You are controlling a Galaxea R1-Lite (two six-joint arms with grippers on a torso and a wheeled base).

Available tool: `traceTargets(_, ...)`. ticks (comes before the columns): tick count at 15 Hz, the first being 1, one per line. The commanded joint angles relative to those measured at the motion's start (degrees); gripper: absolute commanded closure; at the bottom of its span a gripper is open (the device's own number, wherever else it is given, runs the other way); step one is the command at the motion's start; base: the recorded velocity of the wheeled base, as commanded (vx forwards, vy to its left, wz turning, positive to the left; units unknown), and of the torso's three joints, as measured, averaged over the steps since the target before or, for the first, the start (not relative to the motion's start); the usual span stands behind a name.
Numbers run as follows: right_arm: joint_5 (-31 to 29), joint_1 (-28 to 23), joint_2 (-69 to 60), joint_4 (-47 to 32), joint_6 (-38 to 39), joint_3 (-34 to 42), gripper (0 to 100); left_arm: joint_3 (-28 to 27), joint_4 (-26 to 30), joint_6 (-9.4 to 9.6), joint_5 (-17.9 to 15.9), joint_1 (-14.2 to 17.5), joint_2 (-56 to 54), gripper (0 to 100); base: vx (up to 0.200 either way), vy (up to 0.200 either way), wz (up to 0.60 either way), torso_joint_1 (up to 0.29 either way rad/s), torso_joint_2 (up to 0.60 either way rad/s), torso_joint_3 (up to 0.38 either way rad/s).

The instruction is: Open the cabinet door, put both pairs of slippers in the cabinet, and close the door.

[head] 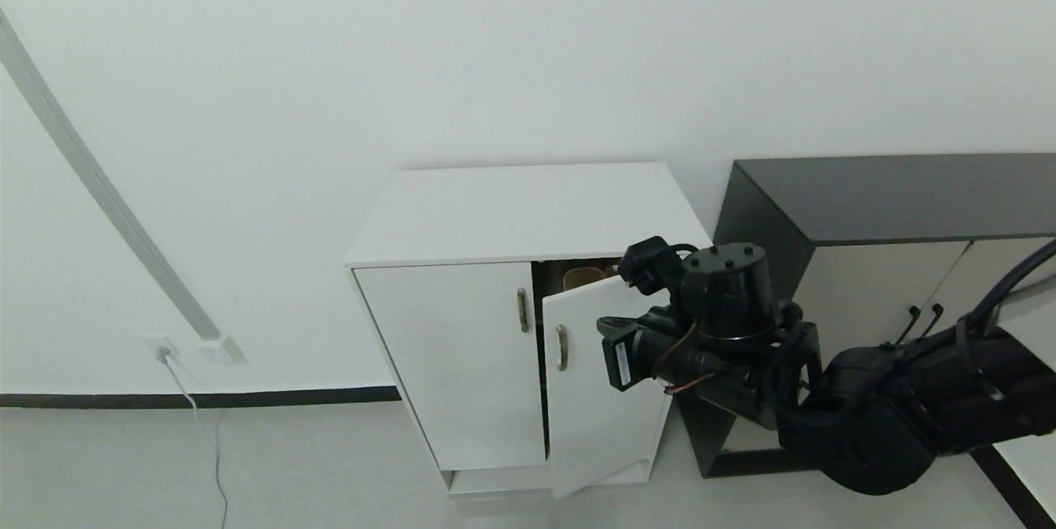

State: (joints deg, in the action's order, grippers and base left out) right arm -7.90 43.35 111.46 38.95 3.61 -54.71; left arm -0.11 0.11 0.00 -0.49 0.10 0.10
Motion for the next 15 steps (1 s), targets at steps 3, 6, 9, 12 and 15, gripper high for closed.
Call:
traceTargets(3,0.25,-0.02,0.43,2.71,0.0,4.61,100,0.02,-0.02,0.0,-0.04,-0.01,-0.01,100,0.0,0.0,0.0,0.0,0.0,0.0)
traceTargets(6,4.3,-0.02,0.34,8.6,-0.27,10.77,100,0.02,-0.02,0.0,-0.04,-0.01,-0.01,100,0.0,0.0,0.0,0.0,0.0,0.0)
traceTargets(9,8.34,-0.11,1.22,18.18,-4.4,19.29,100,0.02,-0.02,0.0,-0.04,-0.01,-0.01,100,0.0,0.0,0.0,0.0,0.0,0.0)
traceTargets(12,8.43,-0.28,1.66,23.8,-4.31,23.69,100,0.02,-0.02,-0.09,-0.04,-0.01,-0.01,100,0.2,0.0,0.0,-0.009,0.0,0.002)
traceTargets(15,8.43,0.51,1.74,25.12,-4.4,25.18,100,0.02,-0.02,-0.09,0.05,-0.01,-0.01,100,0.2,0.0,0.0,0.009,0.0,0.002)
